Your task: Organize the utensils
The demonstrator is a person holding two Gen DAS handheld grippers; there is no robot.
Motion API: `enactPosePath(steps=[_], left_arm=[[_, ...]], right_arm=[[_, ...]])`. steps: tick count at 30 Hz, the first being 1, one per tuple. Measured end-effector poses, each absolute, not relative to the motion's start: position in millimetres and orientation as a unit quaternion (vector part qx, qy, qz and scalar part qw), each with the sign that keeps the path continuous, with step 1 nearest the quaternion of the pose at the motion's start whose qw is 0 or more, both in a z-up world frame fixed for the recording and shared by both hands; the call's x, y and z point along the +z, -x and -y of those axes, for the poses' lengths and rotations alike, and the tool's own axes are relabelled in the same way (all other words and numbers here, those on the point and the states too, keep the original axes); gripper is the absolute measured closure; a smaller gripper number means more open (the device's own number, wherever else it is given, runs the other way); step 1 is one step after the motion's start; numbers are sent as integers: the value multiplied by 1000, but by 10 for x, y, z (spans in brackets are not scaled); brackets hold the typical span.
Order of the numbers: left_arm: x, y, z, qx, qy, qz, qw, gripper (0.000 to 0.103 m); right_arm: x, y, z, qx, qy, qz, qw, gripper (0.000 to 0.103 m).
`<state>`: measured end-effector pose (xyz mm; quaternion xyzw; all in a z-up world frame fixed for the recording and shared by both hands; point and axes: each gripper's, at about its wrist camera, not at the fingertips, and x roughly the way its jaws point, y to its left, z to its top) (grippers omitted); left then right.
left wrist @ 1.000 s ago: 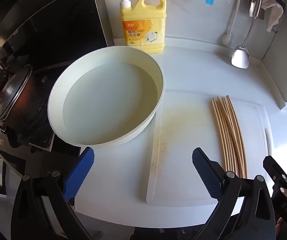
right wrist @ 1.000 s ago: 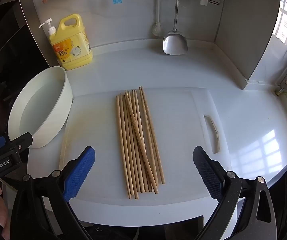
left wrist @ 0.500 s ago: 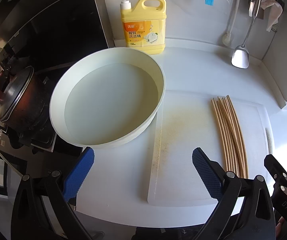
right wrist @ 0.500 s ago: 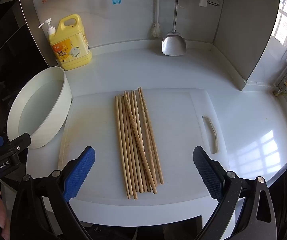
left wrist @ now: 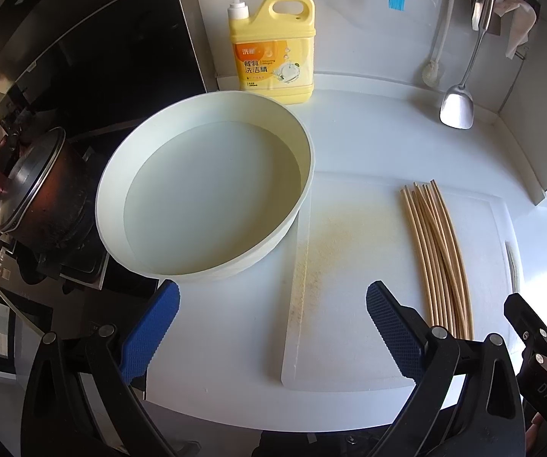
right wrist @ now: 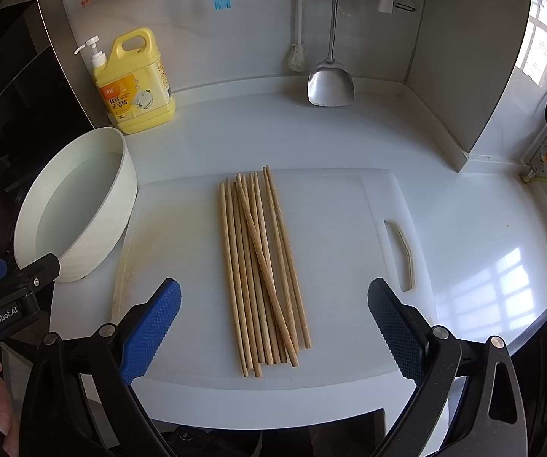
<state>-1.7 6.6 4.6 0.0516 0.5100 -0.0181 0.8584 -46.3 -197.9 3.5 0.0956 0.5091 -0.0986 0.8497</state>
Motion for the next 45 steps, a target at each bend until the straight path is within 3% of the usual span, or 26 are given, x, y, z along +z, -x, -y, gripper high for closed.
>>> enactPosePath(steps=[45], left_arm=[[70, 58, -92, -16, -50, -506, 861, 6]], right_arm=[[64, 475, 1917, -99, -91, -508, 851, 9]])
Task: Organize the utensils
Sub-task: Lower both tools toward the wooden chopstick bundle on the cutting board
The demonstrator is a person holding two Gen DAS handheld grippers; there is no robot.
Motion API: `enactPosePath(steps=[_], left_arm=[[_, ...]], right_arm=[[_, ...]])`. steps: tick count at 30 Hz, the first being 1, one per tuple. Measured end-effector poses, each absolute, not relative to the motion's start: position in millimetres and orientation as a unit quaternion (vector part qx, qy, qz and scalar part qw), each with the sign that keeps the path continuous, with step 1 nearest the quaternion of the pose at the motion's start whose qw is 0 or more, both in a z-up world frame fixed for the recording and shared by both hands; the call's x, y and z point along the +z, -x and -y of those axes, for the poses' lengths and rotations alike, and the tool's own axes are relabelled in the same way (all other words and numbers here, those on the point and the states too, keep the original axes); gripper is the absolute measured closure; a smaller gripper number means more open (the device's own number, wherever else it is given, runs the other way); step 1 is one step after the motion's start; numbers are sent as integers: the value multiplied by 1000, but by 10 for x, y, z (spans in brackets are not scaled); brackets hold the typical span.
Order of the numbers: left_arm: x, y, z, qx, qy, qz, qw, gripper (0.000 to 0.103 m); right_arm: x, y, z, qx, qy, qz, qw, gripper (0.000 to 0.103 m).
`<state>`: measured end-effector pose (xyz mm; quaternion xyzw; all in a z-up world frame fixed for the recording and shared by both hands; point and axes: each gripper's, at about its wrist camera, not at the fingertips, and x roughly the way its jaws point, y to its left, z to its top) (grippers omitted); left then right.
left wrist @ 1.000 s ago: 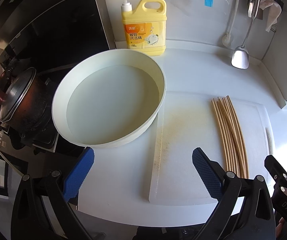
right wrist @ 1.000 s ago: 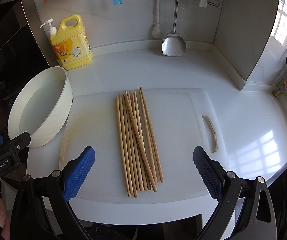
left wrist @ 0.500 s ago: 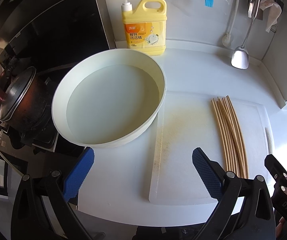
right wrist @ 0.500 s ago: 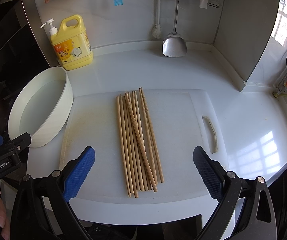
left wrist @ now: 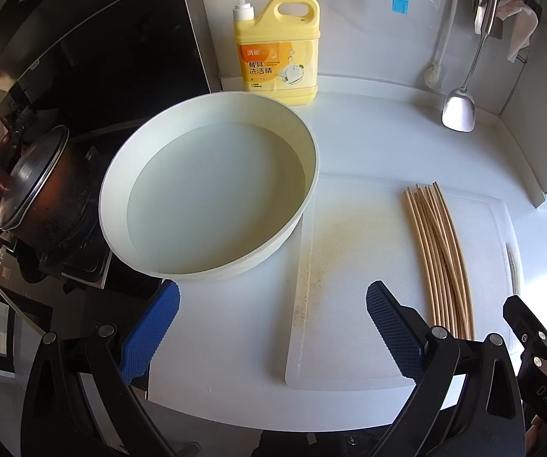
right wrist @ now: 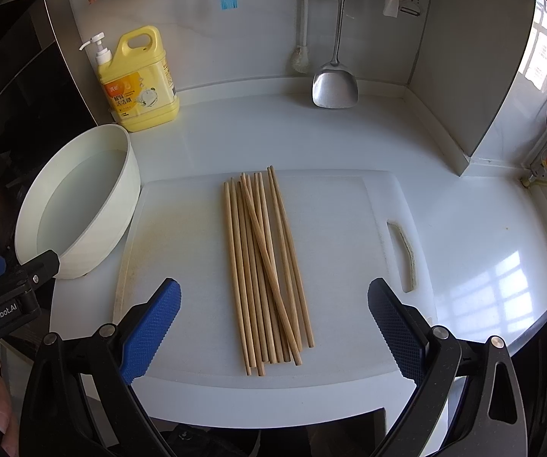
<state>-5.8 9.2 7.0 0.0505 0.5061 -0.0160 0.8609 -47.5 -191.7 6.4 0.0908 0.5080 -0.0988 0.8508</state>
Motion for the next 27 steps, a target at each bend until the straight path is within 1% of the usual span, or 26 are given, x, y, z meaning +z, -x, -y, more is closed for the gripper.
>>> enactPosePath(steps=[13, 27], left_arm=[[-3, 92, -93, -39, -52, -505, 861, 6], [-246, 159, 247, -108, -40, -477, 871, 6]], right_arm=[[-6, 560, 1946, -102, -91, -512, 848, 9], [-404, 830, 2366, -130, -100, -485, 859, 9]])
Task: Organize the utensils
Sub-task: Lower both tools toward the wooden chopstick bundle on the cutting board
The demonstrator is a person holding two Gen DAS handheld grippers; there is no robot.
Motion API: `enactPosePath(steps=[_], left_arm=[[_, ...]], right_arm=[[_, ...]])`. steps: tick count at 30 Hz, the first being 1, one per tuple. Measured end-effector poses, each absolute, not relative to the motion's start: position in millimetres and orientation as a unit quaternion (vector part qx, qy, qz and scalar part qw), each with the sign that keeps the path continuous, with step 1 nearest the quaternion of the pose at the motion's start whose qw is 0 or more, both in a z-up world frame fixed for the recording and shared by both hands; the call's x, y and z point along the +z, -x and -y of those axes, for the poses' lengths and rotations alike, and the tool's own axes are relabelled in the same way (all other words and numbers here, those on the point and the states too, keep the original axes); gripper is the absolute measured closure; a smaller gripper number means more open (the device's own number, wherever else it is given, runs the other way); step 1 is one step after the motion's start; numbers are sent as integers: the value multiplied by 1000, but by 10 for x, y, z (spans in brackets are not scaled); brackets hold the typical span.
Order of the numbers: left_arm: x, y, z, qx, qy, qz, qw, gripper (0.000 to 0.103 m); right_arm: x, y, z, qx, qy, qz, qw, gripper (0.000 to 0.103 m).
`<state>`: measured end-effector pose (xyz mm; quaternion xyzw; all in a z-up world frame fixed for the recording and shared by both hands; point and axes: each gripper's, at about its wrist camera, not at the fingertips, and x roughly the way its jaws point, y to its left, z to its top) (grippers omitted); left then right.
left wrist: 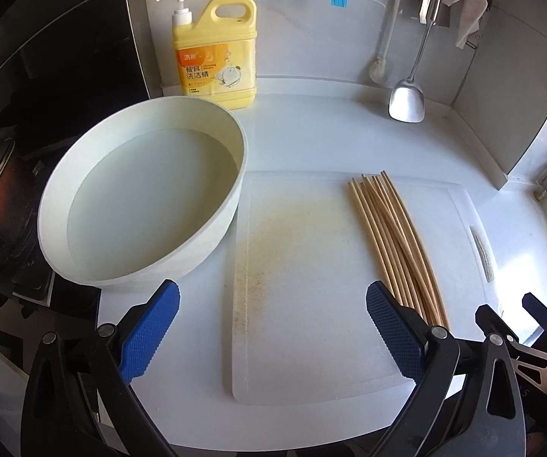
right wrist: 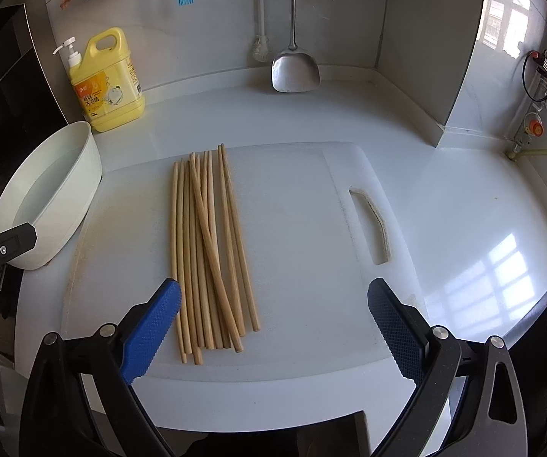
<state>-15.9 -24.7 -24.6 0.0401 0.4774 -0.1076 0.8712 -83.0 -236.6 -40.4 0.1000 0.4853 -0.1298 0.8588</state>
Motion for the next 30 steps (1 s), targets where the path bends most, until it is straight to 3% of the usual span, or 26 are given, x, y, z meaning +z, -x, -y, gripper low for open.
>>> enactPosePath(steps=[30], left_arm=[[-988, 164, 815, -69, -32, -445, 892, 6]], right_arm=[[-1148, 282, 2595, -79, -33, -447, 890, 9]])
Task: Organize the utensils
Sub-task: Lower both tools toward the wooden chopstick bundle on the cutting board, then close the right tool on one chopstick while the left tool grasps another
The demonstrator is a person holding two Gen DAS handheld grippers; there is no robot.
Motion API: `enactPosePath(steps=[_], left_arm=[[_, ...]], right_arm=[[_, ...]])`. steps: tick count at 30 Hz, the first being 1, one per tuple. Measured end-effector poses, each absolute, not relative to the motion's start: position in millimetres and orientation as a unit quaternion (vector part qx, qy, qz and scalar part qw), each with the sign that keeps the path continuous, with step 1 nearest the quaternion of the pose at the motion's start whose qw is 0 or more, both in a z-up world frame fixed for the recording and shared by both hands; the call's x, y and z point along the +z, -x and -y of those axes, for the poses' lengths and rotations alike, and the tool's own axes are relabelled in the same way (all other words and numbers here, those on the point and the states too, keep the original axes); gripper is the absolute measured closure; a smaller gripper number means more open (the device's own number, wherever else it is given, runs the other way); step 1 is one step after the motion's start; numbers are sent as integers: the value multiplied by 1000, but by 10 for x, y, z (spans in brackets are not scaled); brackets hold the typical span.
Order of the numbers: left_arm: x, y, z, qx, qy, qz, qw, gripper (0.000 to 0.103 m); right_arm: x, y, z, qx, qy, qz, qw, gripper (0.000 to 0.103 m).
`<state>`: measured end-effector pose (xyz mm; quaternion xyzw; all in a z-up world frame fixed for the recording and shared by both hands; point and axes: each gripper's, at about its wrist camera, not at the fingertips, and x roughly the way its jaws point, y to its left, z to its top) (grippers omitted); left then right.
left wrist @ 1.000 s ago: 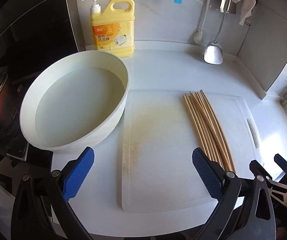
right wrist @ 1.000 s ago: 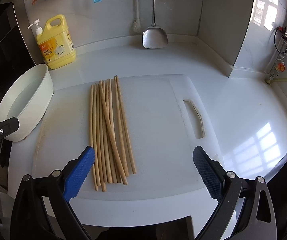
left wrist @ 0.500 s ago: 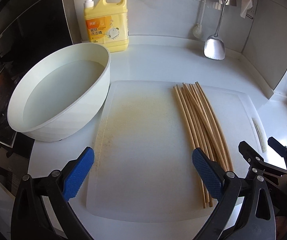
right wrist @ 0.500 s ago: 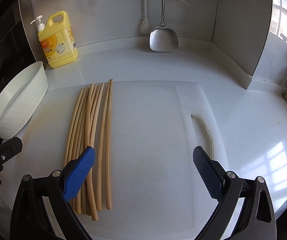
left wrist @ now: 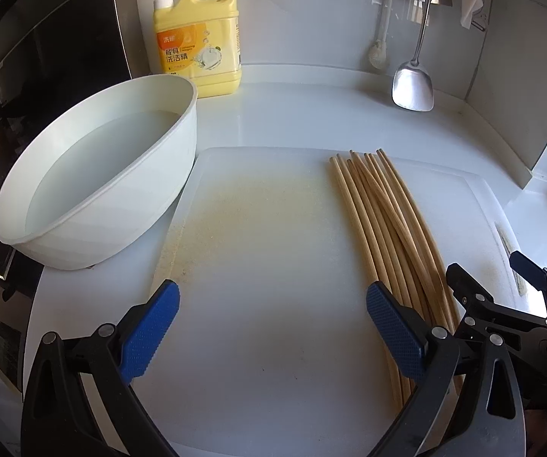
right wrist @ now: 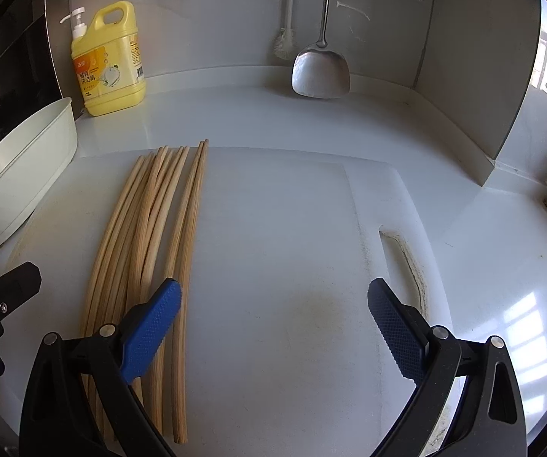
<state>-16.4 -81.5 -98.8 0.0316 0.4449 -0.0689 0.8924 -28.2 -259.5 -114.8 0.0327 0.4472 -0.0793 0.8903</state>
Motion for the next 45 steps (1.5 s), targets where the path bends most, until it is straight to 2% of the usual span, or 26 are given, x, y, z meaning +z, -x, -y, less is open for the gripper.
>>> enactPosePath(steps=[12, 28, 45], left_arm=[[-1064, 72, 903, -72, -27, -449, 890, 6], [-1246, 14, 1077, -78, -33, -465, 881, 6], [-1294, -61, 903, -71, -8, -471, 879, 5]], right_arm=[[-1152, 246, 2525, -67, 3, -448, 892, 9], [-1151, 236, 2763, -68, -21, -445, 893, 9], [-1192, 193, 2724, -61, -18, -451, 890, 9]])
